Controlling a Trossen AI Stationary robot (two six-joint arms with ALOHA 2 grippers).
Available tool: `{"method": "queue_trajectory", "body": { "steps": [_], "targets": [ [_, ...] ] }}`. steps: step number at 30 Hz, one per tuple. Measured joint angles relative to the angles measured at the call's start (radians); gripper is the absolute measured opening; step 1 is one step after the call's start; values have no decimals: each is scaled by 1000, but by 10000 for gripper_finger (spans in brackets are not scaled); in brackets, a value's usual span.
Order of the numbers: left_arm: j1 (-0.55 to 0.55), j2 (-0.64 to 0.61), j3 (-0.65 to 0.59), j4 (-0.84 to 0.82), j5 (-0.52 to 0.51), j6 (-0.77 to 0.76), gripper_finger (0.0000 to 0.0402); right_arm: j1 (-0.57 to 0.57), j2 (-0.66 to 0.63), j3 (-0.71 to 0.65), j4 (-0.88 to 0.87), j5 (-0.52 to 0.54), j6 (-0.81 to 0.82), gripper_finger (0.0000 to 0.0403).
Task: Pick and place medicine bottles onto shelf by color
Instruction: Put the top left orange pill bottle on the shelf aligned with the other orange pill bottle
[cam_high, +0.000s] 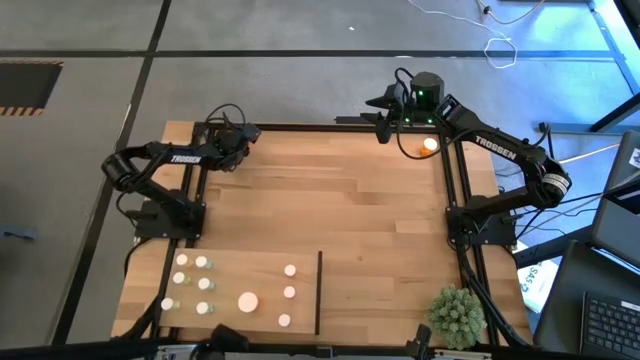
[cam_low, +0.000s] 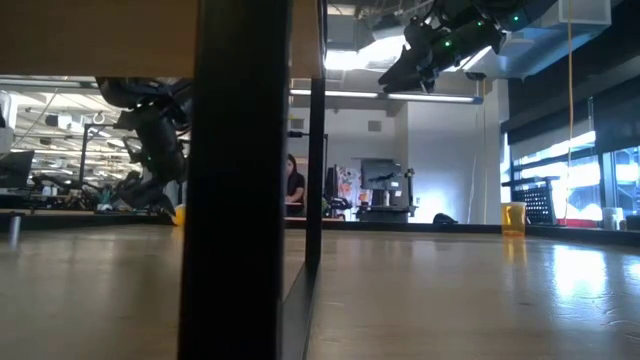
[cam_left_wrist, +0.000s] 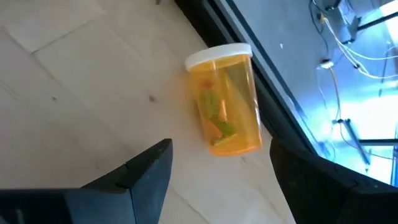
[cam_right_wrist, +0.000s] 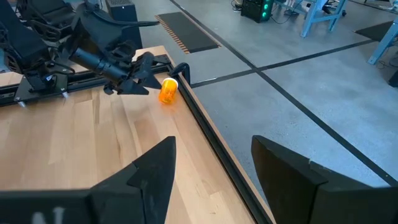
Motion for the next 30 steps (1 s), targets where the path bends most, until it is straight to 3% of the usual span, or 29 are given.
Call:
{"method": "queue_trajectory", "body": {
  "steps": [11,30],
  "targets": [
    [14,55,0,89,-12,4,263,0,0,0,0,0,0,213],
    [28,56,0,94,-5,20,263,0,0,0,0,0,0,213]
  ]
}}
